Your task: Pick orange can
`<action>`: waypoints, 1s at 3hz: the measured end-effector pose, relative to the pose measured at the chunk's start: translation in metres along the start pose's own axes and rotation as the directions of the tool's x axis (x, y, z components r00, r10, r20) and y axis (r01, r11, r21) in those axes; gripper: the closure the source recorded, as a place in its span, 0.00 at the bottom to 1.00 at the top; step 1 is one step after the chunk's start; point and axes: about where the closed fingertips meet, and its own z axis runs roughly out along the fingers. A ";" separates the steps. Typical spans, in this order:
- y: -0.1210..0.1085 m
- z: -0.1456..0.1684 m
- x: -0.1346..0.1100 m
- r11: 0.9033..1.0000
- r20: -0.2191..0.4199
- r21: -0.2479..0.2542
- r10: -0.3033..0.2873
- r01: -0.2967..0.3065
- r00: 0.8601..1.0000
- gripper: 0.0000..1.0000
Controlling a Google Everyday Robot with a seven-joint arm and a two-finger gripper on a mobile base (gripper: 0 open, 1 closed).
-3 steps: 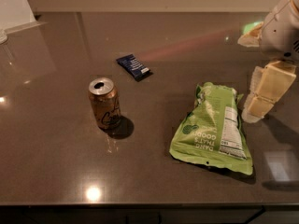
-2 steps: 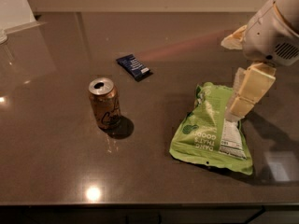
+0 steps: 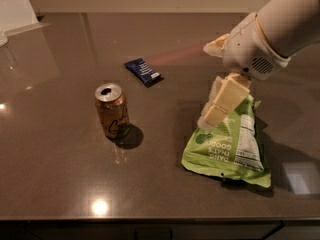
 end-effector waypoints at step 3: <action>0.010 0.070 -0.058 0.999 0.232 -0.006 0.045 -0.045 0.972 0.00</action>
Offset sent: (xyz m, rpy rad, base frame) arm 0.0172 0.0946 -0.0317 0.2671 -0.0274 -0.0083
